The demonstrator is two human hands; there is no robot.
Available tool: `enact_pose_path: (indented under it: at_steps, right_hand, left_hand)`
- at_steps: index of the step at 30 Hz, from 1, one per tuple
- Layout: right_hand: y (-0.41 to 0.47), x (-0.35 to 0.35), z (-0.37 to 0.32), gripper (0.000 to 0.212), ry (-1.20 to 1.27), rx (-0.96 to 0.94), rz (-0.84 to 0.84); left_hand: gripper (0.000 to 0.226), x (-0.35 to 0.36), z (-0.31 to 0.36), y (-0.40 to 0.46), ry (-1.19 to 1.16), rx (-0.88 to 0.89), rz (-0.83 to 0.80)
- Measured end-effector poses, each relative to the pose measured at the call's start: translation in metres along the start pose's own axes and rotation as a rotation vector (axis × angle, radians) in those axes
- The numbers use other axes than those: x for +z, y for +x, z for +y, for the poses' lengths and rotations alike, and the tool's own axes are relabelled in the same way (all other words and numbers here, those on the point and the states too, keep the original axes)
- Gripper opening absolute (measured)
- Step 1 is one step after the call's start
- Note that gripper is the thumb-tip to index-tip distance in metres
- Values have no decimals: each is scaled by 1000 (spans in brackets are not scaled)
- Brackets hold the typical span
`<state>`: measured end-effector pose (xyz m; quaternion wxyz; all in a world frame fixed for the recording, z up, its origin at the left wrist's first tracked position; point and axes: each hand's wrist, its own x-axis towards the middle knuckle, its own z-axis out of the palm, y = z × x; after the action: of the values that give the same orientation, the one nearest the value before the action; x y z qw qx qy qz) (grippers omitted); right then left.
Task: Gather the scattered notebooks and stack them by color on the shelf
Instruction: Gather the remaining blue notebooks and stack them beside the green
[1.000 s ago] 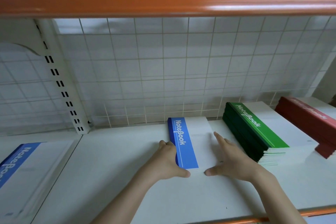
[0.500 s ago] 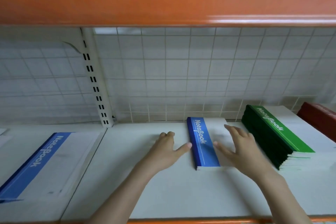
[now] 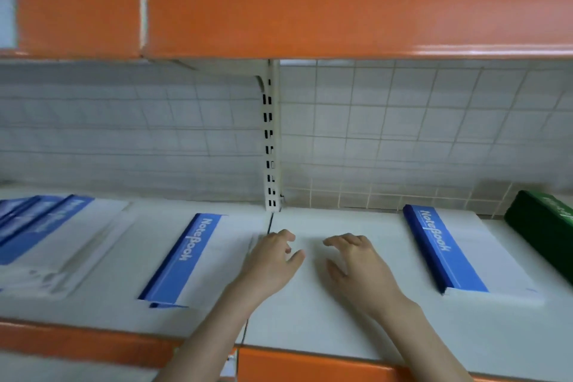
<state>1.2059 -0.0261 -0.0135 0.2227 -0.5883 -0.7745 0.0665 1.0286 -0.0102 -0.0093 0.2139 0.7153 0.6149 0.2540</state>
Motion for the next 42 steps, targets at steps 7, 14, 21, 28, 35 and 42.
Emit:
enact_pose_path:
  at_steps: [7, 14, 21, 28, 35, 42]
  right_hand:
    - [20, 42, -74, 42, -4, 4, -39]
    - [36, 74, -130, 44, -8, 23, -40]
    - [45, 100, -163, 43, -46, 55, 13]
    - [46, 110, -175, 39, -105, 148, 43]
    - [44, 114, -181, 46, -101, 138, 45]
    - [36, 101, -190, 97, 163, 20, -168]
  left_hand:
    - [36, -60, -73, -9, 8, -21, -7]
    - [36, -100, -129, -13, 27, -25, 6]
    - [42, -118, -164, -10, 150, -10, -25]
    - [53, -116, -174, -6, 126, -54, -113]
    - [51, -115, -170, -2, -107, -76, -31]
    - [13, -119, -166, 1, -856, -305, 11]
